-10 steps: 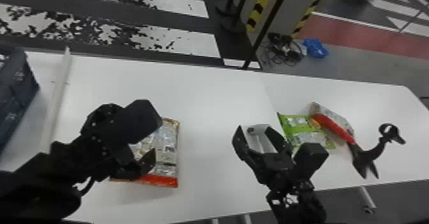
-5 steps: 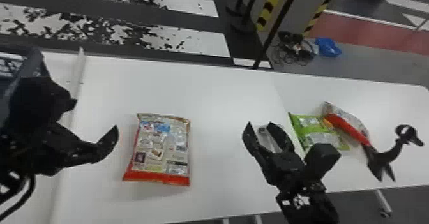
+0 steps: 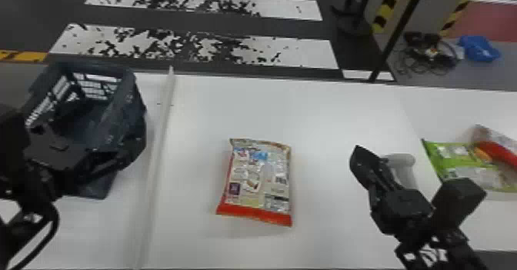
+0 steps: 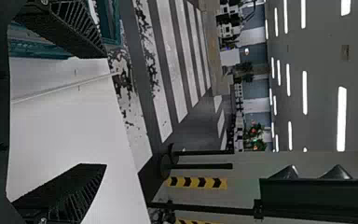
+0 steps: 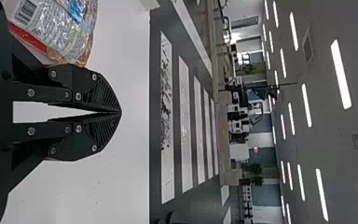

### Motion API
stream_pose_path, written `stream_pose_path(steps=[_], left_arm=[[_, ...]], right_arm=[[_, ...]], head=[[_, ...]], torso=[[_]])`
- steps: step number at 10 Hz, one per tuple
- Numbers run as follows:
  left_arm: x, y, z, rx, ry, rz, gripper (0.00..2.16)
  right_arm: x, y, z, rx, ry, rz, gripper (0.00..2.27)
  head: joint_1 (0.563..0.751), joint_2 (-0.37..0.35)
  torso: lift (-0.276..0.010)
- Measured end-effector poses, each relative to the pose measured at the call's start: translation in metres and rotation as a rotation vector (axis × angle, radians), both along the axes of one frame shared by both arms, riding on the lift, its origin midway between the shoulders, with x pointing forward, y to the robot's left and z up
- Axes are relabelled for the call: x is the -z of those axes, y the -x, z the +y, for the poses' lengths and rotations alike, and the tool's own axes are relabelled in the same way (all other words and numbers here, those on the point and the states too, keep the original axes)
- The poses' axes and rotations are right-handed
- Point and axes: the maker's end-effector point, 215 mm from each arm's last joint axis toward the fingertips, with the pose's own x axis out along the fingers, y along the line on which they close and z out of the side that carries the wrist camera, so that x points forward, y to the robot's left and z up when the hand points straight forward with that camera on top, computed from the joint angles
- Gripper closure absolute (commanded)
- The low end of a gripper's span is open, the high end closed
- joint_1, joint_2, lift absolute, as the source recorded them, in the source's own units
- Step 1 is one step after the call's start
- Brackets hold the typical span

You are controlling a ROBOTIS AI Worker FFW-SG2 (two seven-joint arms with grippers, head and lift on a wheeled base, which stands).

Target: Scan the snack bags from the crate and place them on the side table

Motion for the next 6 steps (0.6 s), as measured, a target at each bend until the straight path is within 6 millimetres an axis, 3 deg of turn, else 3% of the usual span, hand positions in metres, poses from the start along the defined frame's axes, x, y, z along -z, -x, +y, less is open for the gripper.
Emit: stream_pose_path(steps=[3,5,6], left_arm=[[-0.010,0.016,0.051,-0.046,0.085,-0.130,0.08],[0.005,0.032,0.081,-0.070,0.106,-0.122,0.08],[0.011,0.038,0.091,-0.076,0.107,-0.112,0.08]], right_arm=[[-0.003,0.000,0.055,-0.142,0.025,-0.011,2.24],[0.005,0.002,0.097,-0.243,0.060,0.009,2.24],[0.008,0.004,0.118,-0.292,0.076,0.014,2.24]], head=[[0.695,0.112],[0.695,0.234],[0.695,0.261]], torso=[[-0.094],[-0.094],[-0.094]])
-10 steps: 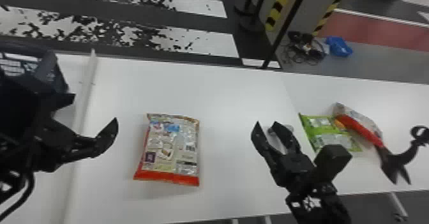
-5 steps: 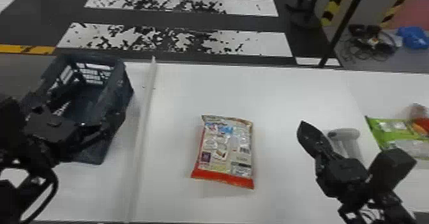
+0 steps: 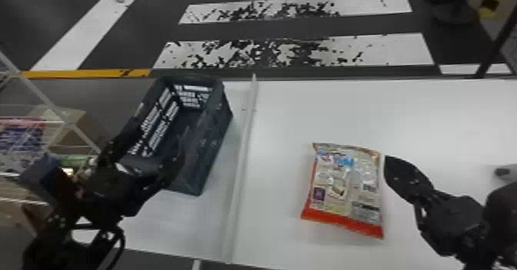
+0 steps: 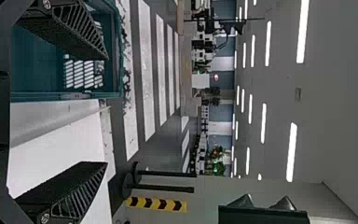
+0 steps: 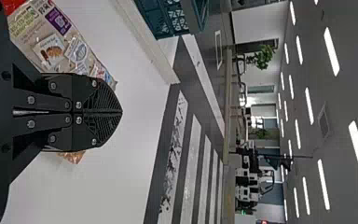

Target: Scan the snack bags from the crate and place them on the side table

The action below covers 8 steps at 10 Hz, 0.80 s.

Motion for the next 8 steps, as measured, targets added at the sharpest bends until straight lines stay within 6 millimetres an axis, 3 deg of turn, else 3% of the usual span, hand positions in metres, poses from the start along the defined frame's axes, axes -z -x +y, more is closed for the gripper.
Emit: stream_pose_path(steps=[2,4,7,8], left_arm=[[0.012,0.005,0.005,0.001,0.008,0.021,0.08],[0.017,0.006,0.005,0.003,0.012,0.032,0.08],[0.023,0.006,0.001,0.016,0.021,0.042,0.08],[0.024,0.006,0.001,0.019,0.023,0.044,0.08]], right_arm=[[0.009,0.005,0.038,-0.087,0.030,0.014,2.24],[0.020,0.004,0.065,-0.152,0.064,0.027,2.24],[0.041,-0.008,0.073,-0.175,0.115,0.084,2.24],[0.048,-0.008,0.084,-0.201,0.133,0.097,2.24]], head=[[0.695,0.339],[0.695,0.350],[0.695,0.350],[0.695,0.350]], torso=[[-0.094],[-0.094],[-0.094],[-0.094]])
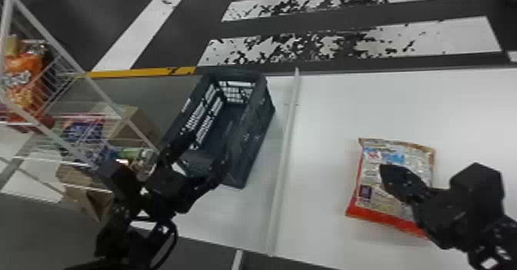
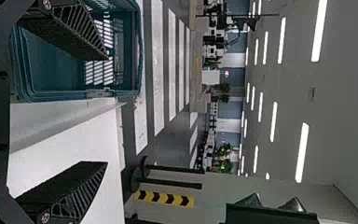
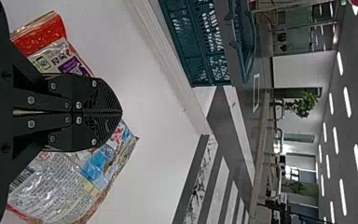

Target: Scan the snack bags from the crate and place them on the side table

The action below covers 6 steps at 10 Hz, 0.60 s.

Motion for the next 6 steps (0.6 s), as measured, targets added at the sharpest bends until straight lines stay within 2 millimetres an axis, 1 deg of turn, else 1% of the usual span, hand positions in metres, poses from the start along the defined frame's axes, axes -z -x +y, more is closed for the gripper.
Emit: stream_pose_path(steps=[1,3,5,6], left_arm=[[0.000,0.000,-0.001,0.005,0.001,0.001,0.08],[0.003,0.002,-0.001,0.007,0.003,0.005,0.08],[0.005,0.002,-0.001,0.007,0.006,0.009,0.08],[0.005,0.002,-0.002,0.010,0.007,0.009,0.08]], right_arm=[[0.011,-0.002,0.009,-0.021,0.021,0.014,2.24],[0.040,-0.005,0.014,-0.041,0.059,0.057,2.24],[0.066,0.002,0.019,-0.064,0.085,0.090,2.24],[0.076,0.005,0.022,-0.076,0.097,0.100,2.24]], head=[[0.695,0.350],[0.695,0.350],[0.695,0.350],[0.695,0.350]], torso=[[-0.094],[-0.094],[-0.094],[-0.094]])
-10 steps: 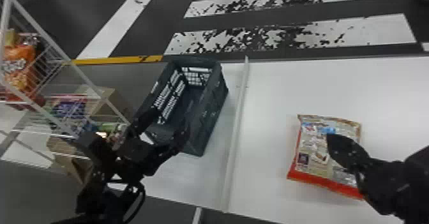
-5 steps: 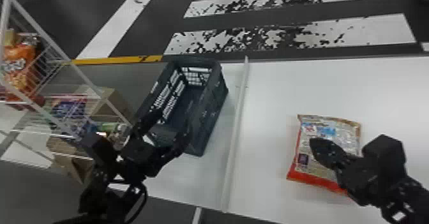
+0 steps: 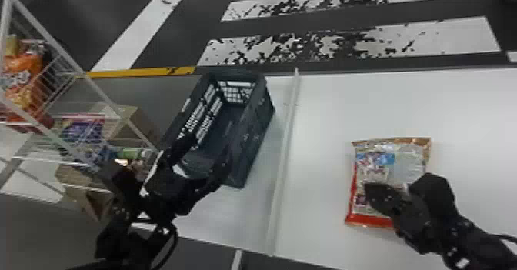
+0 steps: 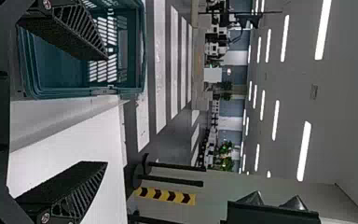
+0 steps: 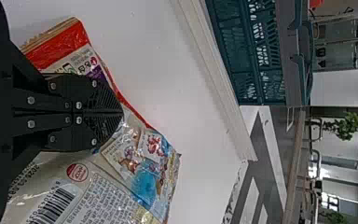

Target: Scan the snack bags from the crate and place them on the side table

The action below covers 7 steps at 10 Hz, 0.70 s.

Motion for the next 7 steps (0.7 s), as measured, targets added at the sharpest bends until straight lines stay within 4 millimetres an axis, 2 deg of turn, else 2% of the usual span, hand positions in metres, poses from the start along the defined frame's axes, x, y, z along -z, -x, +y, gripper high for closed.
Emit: stream_pose_path(steps=[1,2,5,7], left_arm=[[0.000,0.000,0.000,0.001,0.001,0.000,0.08],[0.000,0.000,0.000,0.002,0.002,0.001,0.08],[0.001,0.001,0.000,0.006,0.005,0.002,0.08],[0.001,0.001,-0.002,0.009,0.006,0.003,0.08]], right_arm=[[0.002,0.001,0.002,-0.006,0.001,-0.003,2.24],[-0.006,0.000,0.002,-0.003,-0.009,-0.021,2.24],[-0.059,-0.005,0.004,0.008,-0.054,-0.103,2.24],[-0.062,-0.005,0.016,-0.019,-0.034,-0.112,2.24]], head=[[0.695,0.350],[0.695,0.350],[0.695,0.350],[0.695,0.350]], torso=[[-0.094],[-0.094],[-0.094],[-0.094]])
